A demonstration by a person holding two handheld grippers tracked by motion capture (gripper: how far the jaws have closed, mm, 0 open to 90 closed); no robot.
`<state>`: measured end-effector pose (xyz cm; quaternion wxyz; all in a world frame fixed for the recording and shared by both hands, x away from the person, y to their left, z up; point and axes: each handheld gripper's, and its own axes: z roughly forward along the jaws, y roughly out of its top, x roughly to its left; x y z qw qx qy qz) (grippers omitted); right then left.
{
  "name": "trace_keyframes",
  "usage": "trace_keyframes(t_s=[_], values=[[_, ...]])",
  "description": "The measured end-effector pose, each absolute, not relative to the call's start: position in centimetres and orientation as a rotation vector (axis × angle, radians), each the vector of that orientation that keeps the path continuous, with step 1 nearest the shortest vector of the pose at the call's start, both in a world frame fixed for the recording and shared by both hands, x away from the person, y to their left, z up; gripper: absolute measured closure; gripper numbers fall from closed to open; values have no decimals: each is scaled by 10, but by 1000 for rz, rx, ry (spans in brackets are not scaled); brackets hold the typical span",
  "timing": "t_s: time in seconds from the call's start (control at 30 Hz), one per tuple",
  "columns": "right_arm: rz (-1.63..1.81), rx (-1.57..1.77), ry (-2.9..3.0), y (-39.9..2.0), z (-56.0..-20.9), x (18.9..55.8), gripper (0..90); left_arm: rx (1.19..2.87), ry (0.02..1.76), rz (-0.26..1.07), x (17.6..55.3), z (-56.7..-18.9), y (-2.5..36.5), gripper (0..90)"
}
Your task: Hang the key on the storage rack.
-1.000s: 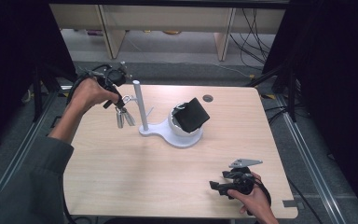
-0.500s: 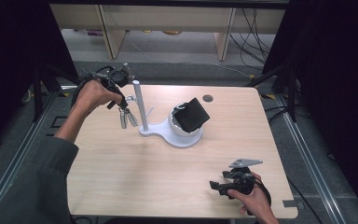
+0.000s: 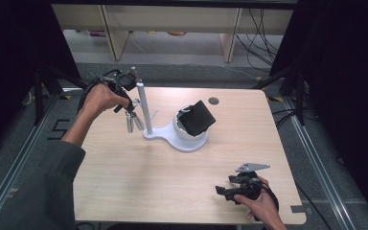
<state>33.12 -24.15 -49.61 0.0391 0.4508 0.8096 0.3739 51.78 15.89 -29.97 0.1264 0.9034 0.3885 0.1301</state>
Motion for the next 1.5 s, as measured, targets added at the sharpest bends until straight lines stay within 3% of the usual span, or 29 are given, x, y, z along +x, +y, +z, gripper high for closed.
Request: trace_keyframes(t_s=[0.4,1.2,1.4,1.5], values=[[1147,1373,2482,-241,-497,332,256,2625,1137,375,517,-299,160,748],[1159,1350,2489,-241,-495,332,256,2544,1162,327,498,-295,189,662],[1169,1338,2500,-240,-496,332,256,2523,1154,335,491,-294,193,609],[1154,1347,2490,-241,-496,332,256,2490,1148,323,483,-295,194,539]])
